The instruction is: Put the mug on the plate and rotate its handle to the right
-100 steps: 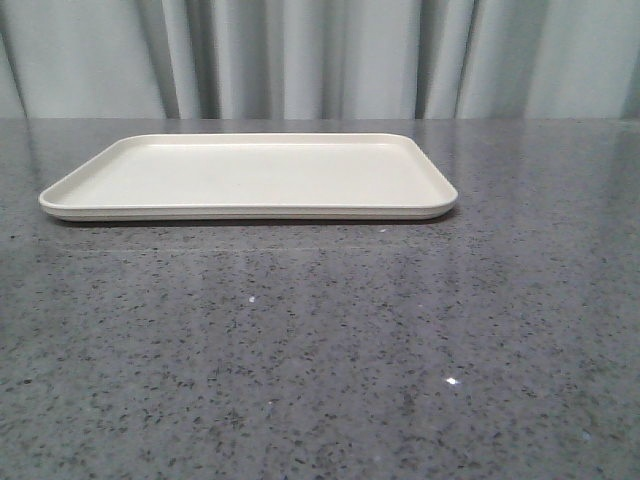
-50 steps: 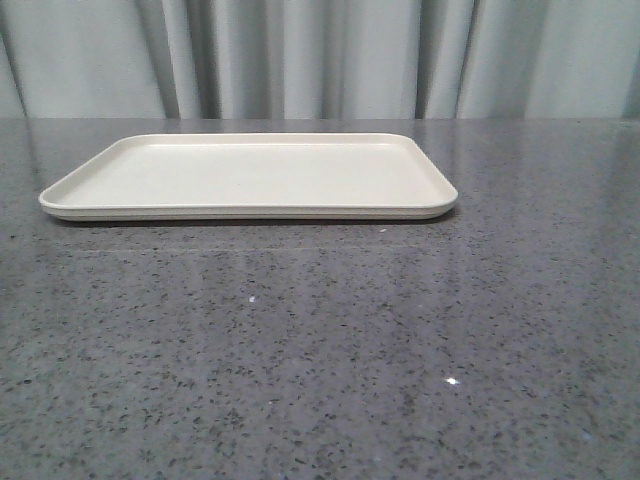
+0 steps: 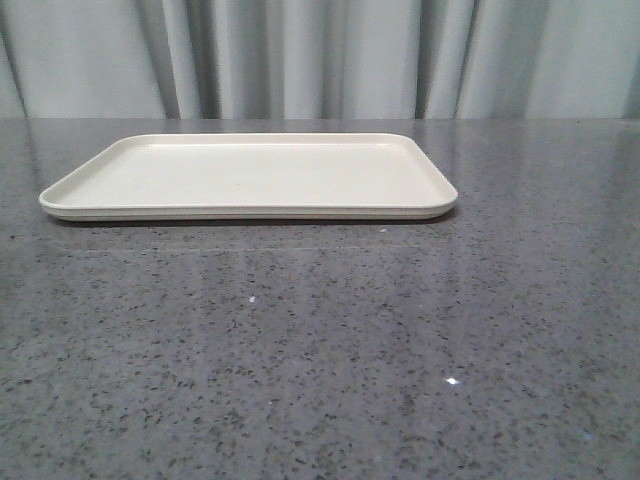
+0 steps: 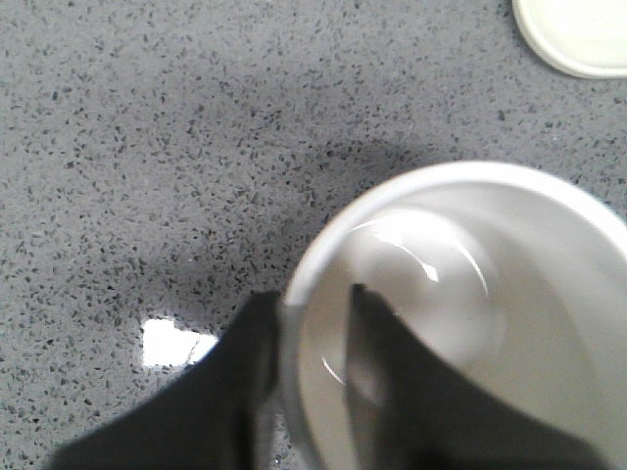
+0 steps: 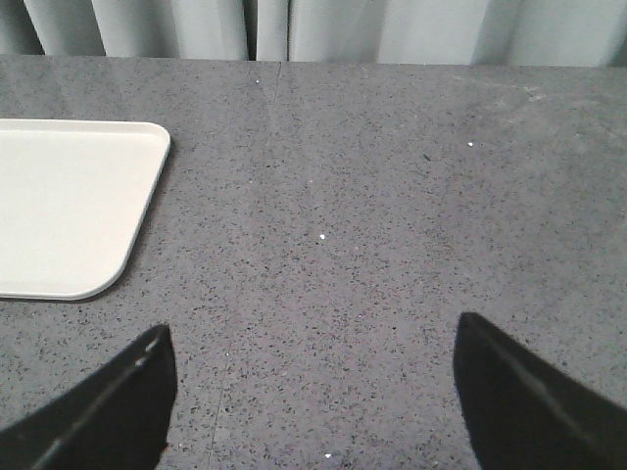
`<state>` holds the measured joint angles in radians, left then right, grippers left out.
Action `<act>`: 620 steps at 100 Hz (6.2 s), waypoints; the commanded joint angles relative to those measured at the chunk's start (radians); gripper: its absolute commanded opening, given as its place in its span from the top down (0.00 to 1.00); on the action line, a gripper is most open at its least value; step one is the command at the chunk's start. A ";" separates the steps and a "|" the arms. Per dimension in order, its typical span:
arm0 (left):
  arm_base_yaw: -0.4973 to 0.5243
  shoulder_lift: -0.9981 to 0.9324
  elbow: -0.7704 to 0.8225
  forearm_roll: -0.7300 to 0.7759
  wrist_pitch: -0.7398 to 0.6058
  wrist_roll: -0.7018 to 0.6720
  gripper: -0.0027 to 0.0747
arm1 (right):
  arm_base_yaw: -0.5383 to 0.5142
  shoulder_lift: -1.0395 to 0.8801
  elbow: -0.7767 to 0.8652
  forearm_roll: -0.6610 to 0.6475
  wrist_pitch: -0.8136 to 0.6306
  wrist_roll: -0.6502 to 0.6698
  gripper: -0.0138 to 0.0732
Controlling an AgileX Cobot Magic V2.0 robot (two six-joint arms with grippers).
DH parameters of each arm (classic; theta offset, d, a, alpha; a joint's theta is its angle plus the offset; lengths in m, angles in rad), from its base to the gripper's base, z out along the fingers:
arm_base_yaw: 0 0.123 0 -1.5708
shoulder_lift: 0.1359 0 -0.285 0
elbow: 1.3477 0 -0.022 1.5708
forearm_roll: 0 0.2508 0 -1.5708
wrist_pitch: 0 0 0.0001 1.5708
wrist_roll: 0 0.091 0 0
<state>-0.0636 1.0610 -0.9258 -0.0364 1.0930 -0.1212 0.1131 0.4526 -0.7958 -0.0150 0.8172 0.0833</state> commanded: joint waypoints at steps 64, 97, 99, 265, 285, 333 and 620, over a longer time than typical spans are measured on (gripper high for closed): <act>-0.011 0.052 -0.362 -0.172 0.002 0.058 0.99 | -0.006 0.014 -0.032 -0.001 -0.108 -0.006 0.17; -0.210 0.342 -0.635 -0.189 0.008 0.071 0.99 | -0.006 0.014 -0.032 -0.001 -0.109 -0.006 0.17; -0.219 0.364 -0.655 -0.189 0.010 0.073 0.99 | -0.006 0.014 -0.032 -0.001 -0.109 -0.006 0.17; -0.349 0.896 -1.043 -0.218 0.150 0.151 0.99 | -0.006 0.014 -0.032 -0.002 -0.109 -0.006 0.17; -0.349 0.896 -1.043 -0.218 0.153 0.160 0.99 | -0.006 0.014 -0.032 -0.002 -0.109 -0.006 0.17; -0.349 0.895 -1.046 -0.219 0.170 0.176 0.56 | -0.006 0.014 -0.032 -0.002 -0.124 -0.006 0.17; 0.007 -0.353 0.131 -0.141 -0.261 0.185 0.42 | 0.220 0.837 -0.604 0.389 -0.014 -0.327 0.17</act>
<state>-0.0567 0.7119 -0.7679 -0.1602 0.8992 0.0612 0.2948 1.2312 -1.3206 0.3686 0.8704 -0.2351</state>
